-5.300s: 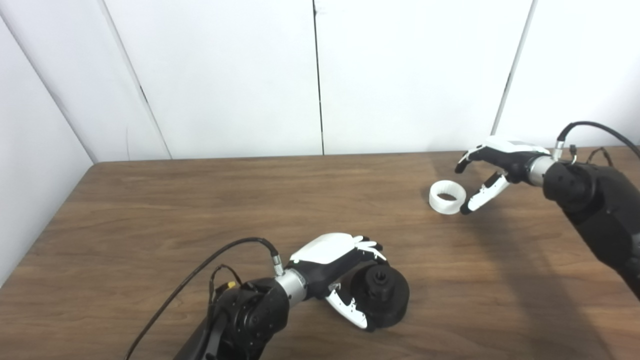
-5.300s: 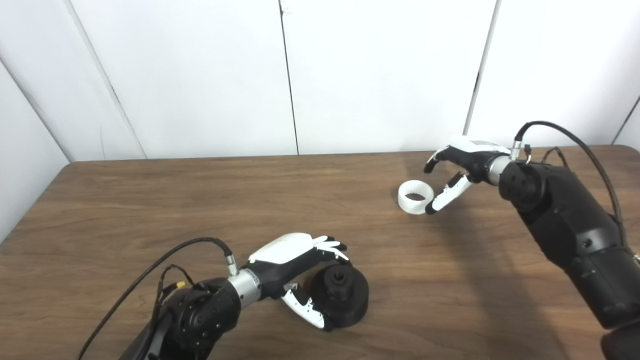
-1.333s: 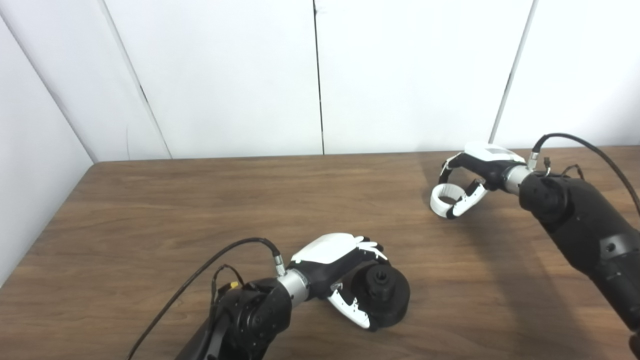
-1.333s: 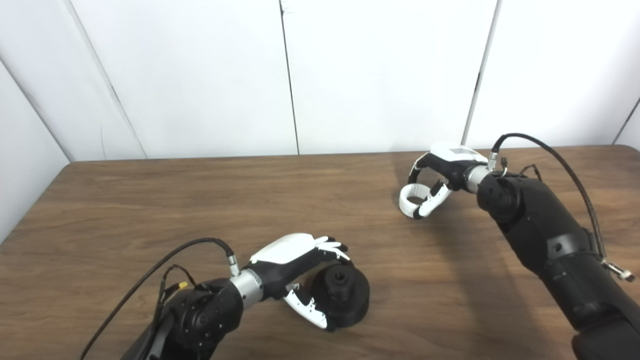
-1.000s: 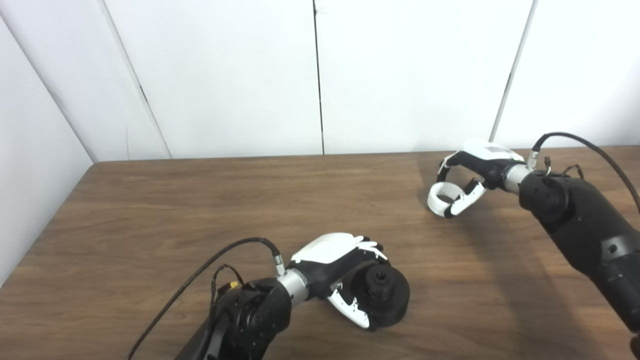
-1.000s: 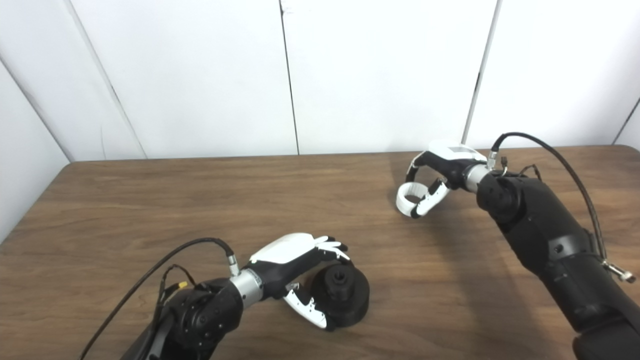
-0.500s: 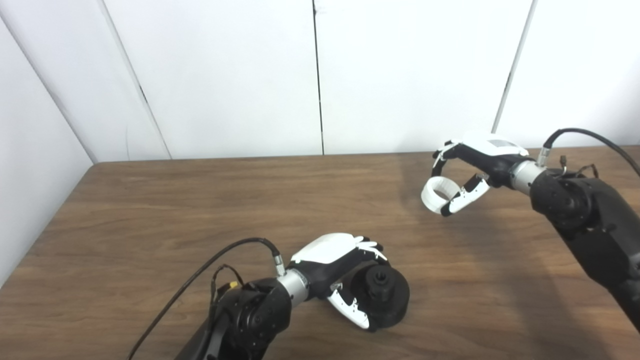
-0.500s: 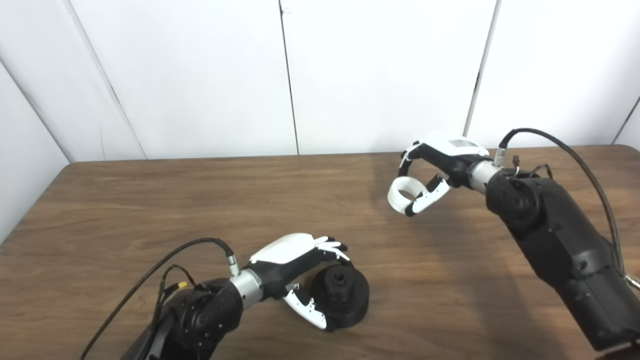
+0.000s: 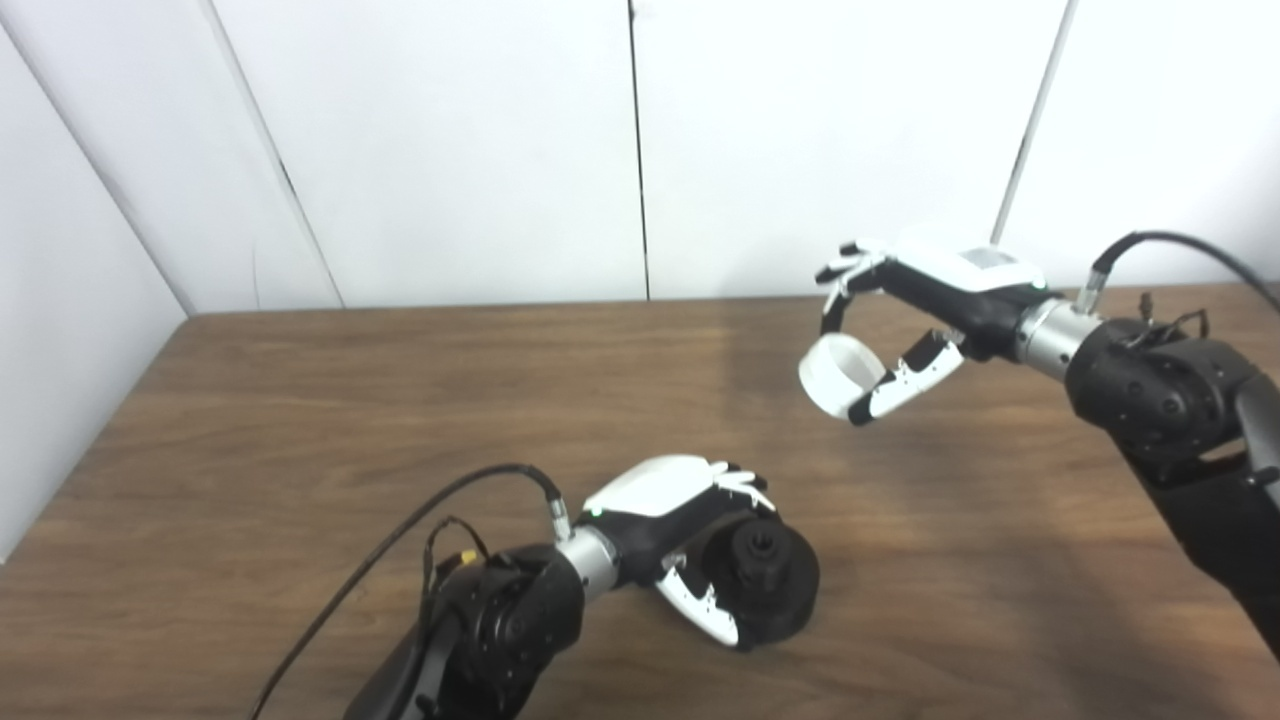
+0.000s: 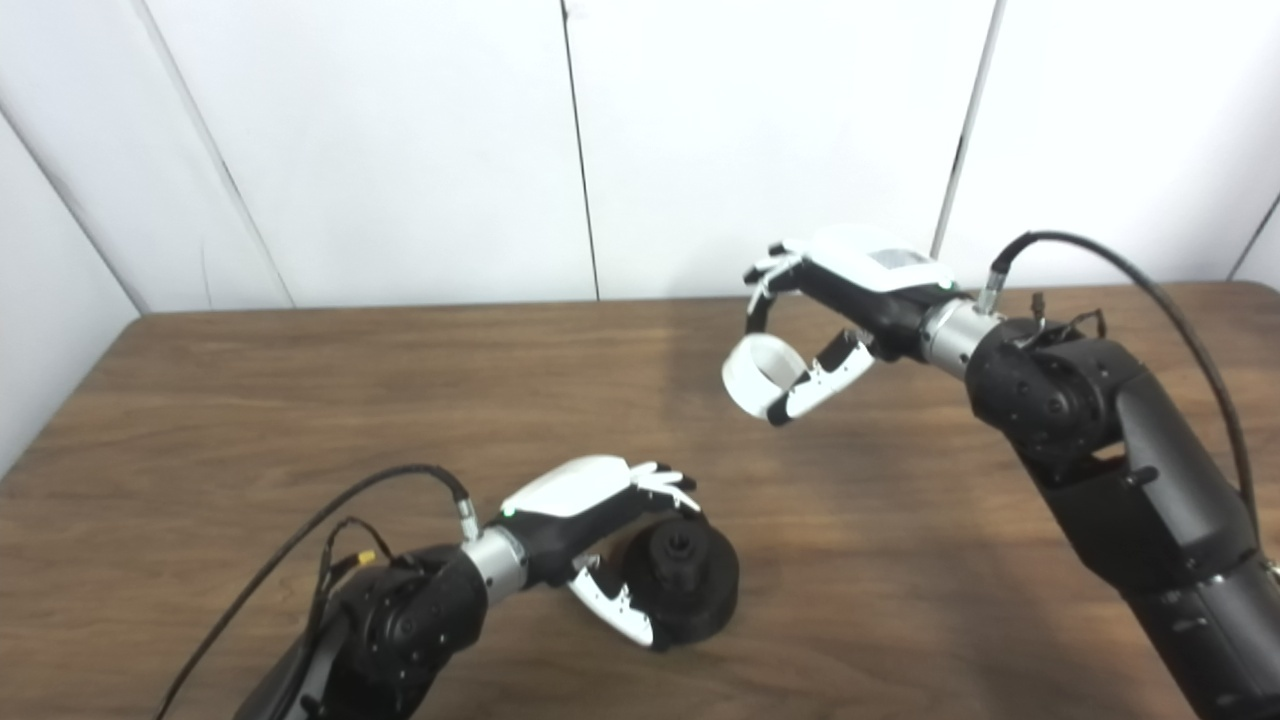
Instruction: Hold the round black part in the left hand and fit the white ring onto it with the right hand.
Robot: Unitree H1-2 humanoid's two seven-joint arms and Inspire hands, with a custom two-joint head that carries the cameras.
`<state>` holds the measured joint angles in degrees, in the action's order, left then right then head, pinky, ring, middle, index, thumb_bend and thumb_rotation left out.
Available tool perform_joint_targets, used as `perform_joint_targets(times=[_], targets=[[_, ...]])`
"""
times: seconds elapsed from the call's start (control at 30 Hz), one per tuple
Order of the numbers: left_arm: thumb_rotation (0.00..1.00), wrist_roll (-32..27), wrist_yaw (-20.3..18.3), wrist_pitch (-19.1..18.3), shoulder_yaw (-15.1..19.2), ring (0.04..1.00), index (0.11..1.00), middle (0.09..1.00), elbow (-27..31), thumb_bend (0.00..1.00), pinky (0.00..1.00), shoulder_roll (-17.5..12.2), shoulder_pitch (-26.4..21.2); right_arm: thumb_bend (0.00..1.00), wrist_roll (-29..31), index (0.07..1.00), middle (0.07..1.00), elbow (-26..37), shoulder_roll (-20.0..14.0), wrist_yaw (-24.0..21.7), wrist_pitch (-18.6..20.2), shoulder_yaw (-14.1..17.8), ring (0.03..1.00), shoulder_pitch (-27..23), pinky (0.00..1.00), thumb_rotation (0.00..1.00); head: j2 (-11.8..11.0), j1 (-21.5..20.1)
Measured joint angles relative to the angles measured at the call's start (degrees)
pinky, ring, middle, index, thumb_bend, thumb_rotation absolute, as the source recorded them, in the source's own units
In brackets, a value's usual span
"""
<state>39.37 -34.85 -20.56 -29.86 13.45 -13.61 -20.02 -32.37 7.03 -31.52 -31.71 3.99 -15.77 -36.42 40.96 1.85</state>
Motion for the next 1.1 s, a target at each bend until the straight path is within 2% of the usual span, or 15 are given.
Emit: perform_joint_targets(times=[0.2,0.4,1.1], targets=[[0.19,-0.3,0.0,0.1,0.1,1.0,0.763,0.96,0.0,0.94,0.89,0.0,0.0,0.82,2.1,0.589,0.866,7.1,-0.5,-2.5,1.6,1.2,0.958,2.4,0.86,0.26,0.3,0.0],[0.2,-0.7,0.0,0.1,0.1,1.0,0.761,0.957,-0.1,0.95,0.89,0.0,0.0,0.84,2.9,0.586,0.857,10.8,-0.4,-4.4,2.8,1.3,0.949,2.6,0.85,0.26,0.4,0.3],[0.19,-0.8,0.0,-0.5,-0.1,1.0,0.769,0.96,-0.3,0.94,0.89,0.0,-0.4,0.86,5.0,0.576,0.858,18.7,0.9,-8.5,6.6,0.6,0.948,4.0,0.85,0.23,1.0,0.4]])
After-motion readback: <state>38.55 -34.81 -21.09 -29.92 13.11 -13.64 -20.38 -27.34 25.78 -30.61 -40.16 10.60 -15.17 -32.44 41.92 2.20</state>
